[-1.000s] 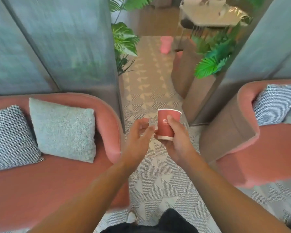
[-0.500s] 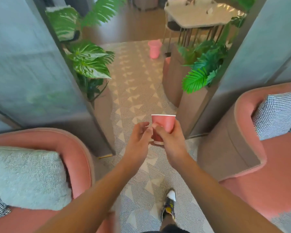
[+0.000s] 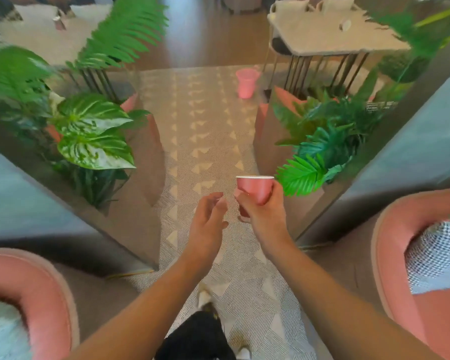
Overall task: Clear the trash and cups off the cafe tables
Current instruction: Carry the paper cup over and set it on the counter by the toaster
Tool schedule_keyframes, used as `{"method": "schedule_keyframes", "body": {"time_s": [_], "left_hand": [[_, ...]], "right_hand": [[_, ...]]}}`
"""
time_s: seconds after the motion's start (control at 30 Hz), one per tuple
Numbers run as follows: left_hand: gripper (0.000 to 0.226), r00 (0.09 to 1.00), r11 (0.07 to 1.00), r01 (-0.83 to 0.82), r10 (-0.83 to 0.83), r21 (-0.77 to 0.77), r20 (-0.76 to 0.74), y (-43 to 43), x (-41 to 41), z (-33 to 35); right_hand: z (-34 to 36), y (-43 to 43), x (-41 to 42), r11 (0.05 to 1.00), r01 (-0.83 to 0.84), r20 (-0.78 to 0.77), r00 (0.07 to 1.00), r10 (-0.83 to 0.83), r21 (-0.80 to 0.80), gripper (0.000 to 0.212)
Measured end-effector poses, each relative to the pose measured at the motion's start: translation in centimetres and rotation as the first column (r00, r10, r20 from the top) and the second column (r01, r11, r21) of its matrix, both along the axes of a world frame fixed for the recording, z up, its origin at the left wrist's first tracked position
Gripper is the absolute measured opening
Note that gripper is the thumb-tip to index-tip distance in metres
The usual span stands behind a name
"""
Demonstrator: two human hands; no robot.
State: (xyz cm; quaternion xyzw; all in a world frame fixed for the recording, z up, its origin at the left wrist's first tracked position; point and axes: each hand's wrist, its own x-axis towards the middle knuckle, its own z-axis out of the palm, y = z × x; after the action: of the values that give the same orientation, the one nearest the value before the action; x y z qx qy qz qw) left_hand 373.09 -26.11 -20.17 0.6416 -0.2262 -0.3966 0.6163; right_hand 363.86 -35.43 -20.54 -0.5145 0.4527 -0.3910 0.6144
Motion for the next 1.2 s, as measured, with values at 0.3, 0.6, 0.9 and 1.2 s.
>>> {"method": "schedule_keyframes", "body": {"time_s": [0.3, 0.6, 0.9, 1.2], "left_hand": [[0.015, 0.999, 0.997, -0.044, 0.043, -0.063, -0.015, -18.7, 10.3, -1.4], [0.034, 0.991, 0.988, -0.104, 0.112, -0.116, 0.072, -36.8, 23.4, 1.4], [0.048, 0.979, 0.978, -0.161, 0.176, -0.133, 0.107, -56.1, 32.4, 0.3], [0.036, 0.941, 0.946, -0.292, 0.310, -0.138, 0.133, -75.1, 42.5, 0.9]], "right_hand": [[-1.2, -17.9, 10.5, 0.999, 0.006, -0.040, 0.999, -0.008, -0.046, 0.046], [1.7, -36.4, 22.7, 0.996, 0.038, -0.013, 0.999, -0.039, -0.078, 0.052], [-0.1, -54.6, 32.5, 0.998, -0.036, 0.056, 0.998, 0.039, -0.059, 0.057], [0.6, -76.2, 41.4, 0.992, -0.119, 0.069, 0.990, 0.122, -0.045, 0.067]]}}
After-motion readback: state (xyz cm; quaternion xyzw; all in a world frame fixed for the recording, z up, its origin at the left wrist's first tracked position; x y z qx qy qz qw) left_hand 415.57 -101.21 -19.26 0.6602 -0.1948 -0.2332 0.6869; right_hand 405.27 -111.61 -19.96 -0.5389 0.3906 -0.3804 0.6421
